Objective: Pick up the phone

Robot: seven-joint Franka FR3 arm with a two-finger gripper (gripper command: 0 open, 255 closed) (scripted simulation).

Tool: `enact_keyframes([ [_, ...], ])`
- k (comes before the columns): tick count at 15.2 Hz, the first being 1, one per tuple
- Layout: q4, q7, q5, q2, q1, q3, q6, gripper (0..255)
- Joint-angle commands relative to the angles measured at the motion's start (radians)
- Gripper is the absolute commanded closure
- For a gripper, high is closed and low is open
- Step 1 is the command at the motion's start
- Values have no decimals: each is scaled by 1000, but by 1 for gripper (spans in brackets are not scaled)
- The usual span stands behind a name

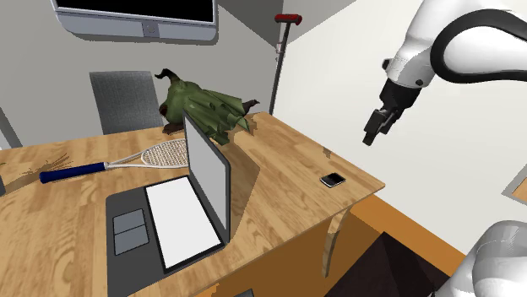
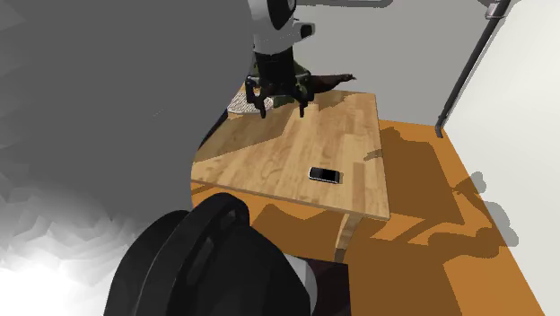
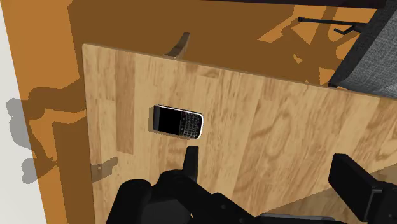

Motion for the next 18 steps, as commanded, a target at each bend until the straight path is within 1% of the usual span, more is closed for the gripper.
enact_keyframes([
  [1,0,0,0,0,0,0,0,0],
  [5,-73,-221,-42,42,42,-104,107,0],
  [9,-114,-443,-77,120,84,-208,216,0],
  [14,-124,-723,-98,263,144,-332,350,0],
  [18,-102,-956,-82,408,199,-424,453,0],
])
